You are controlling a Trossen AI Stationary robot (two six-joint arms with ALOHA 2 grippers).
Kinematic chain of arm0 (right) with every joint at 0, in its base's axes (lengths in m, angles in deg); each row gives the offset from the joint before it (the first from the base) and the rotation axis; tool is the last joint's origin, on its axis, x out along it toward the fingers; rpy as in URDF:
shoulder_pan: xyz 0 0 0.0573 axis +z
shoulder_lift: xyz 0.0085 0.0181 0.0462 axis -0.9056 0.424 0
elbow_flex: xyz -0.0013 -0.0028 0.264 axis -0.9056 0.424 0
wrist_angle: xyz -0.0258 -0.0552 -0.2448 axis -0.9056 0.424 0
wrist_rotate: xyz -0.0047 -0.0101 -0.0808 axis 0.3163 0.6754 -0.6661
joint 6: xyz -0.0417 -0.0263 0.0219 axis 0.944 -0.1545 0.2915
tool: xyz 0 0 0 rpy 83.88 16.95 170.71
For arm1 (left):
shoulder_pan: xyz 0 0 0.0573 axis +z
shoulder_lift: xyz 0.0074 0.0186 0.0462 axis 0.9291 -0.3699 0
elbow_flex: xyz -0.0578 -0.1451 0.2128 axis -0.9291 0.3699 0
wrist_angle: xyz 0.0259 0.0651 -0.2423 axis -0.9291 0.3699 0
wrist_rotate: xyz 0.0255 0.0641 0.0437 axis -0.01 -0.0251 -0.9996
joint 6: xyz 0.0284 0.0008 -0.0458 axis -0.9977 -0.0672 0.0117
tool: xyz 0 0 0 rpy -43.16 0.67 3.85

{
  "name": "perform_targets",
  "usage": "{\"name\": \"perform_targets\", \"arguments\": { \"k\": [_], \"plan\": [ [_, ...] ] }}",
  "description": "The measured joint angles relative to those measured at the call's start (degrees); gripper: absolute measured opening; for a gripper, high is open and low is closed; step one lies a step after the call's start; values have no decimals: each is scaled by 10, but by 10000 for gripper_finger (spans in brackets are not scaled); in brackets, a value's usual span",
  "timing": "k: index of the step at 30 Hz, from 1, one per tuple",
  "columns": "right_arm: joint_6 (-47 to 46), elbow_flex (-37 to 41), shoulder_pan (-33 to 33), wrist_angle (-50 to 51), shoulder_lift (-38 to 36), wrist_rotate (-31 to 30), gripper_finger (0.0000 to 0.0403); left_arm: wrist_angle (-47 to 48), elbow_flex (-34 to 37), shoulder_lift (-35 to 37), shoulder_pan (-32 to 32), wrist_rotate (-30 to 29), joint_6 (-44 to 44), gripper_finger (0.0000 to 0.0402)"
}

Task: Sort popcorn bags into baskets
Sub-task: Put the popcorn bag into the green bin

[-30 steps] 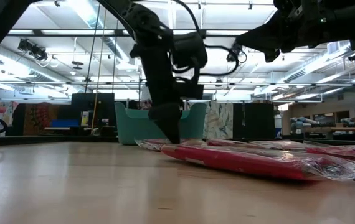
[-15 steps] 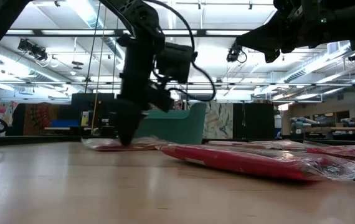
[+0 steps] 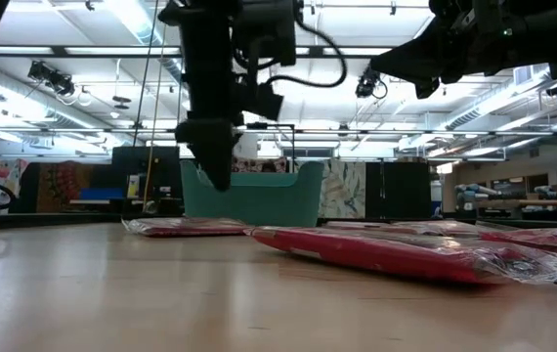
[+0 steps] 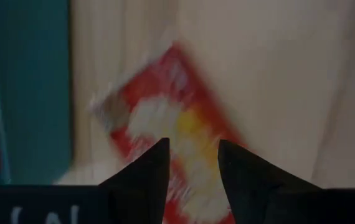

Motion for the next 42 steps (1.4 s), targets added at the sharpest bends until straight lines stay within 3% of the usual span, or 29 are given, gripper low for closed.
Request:
{"name": "perform_targets", "arguments": {
  "k": [5,12,22,27,32,39,42],
  "plan": [
    [0,0,0,0,0,0,13,-109,66,13,-20,-1,-5,141],
    [0,0,0,-11,0,-2,13,-194,128,16,-18,1,68,143],
    [0,0,0,-11,0,-2,13,-164,146,13,-19,-12,110,207],
    [0,0,0,-11,0,-2,13,-151,148,13,-19,-25,104,212],
    [0,0,0,-11,0,-1,13,-172,185,17,-19,-33,91,164],
    [0,0,0,-11,0,-1,13,-174,202,15,-19,-52,87,28],
    [0,0,0,-11,0,-1,13,-170,192,13,-19,-51,70,10]
  ]
}}
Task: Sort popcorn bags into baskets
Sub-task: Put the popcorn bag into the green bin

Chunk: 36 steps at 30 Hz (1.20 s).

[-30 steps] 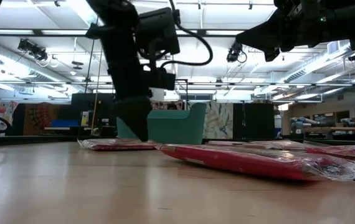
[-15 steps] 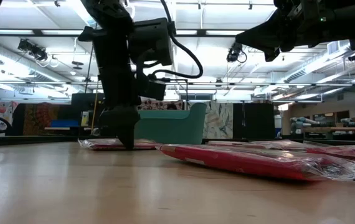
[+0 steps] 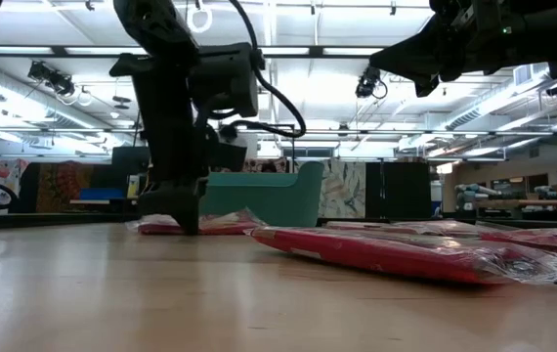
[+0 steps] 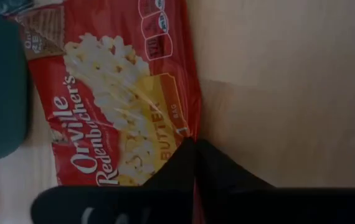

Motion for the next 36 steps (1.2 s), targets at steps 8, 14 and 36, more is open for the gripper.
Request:
{"name": "perform_targets", "arguments": {
  "k": [8,14,36],
  "plan": [
    [0,0,0,1,0,2,13,71,-63,17,0,8,-21,3],
    [0,0,0,3,0,2,13,130,-105,40,10,-4,-37,2],
    [3,0,0,2,0,-1,13,125,-226,141,126,-115,-263,1]
  ]
}}
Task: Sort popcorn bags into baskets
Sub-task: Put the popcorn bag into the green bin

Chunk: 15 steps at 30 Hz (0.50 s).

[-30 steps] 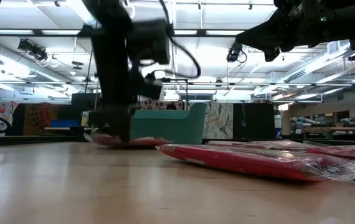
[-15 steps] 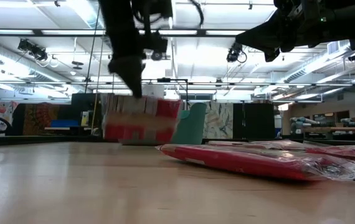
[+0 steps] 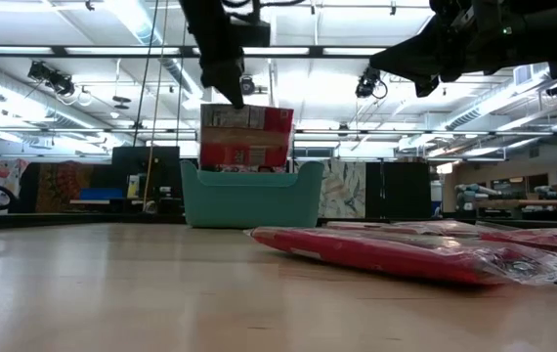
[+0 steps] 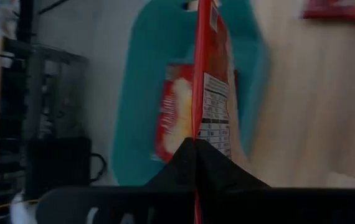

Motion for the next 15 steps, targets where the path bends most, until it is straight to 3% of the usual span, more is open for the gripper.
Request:
{"name": "perform_targets", "arguments": {
  "k": [4,12,15],
  "plan": [
    [-2,0,0,3,0,0,13,-56,0,-4,48,7,-68,0],
    [0,0,0,3,0,0,13,-117,1,-37,164,128,-136,0],
    [-1,0,0,4,0,0,13,-154,1,-65,192,148,-171,0]
  ]
}}
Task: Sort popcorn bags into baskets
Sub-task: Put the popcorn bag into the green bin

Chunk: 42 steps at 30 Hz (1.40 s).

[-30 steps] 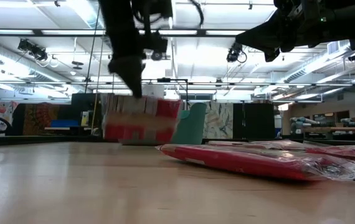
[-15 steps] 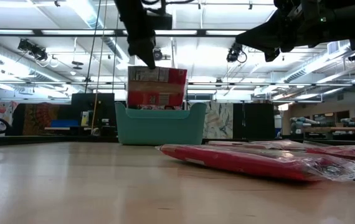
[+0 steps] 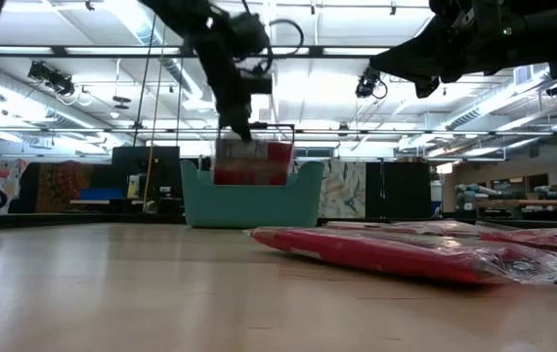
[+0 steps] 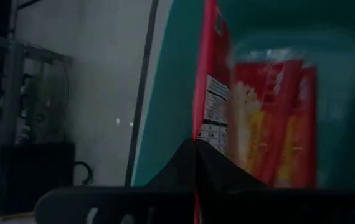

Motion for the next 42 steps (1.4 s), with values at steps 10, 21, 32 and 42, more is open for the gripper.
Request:
{"name": "perform_targets", "arguments": {
  "k": [10,21,32,42],
  "plan": [
    [1,0,1,3,0,0,13,23,0,-43,19,23,-9,63],
    [1,0,1,3,0,-1,13,18,-1,-2,-59,256,103,142],
    [36,0,35,62,-82,-45,13,-94,0,-109,-157,265,231,141],
    [43,0,55,116,-132,-95,13,-206,0,-190,-181,260,251,141]
  ]
}}
